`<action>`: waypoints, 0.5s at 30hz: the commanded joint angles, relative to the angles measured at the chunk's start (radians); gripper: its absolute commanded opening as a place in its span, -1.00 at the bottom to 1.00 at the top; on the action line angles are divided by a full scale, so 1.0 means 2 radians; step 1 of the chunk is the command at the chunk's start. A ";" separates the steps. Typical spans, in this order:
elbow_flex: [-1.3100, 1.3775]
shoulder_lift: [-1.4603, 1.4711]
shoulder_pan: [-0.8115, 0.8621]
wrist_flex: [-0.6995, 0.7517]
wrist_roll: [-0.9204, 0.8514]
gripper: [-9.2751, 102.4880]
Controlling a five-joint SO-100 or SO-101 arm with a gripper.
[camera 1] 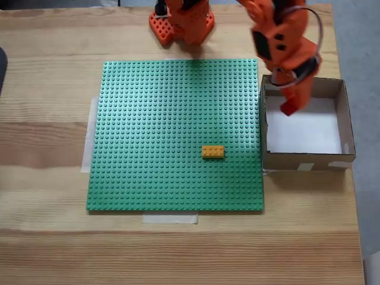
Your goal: Pick the red lego block and put it in the box.
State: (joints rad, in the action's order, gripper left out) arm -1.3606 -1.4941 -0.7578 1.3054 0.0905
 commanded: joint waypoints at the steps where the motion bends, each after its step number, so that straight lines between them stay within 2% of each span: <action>1: 0.043 0.024 -0.006 -0.004 0.002 -0.85; 15: 0.082 0.117 -0.017 -0.012 -0.002 -0.85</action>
State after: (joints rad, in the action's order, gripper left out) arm -1.2441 -1.2655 -0.7869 1.2931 0.0905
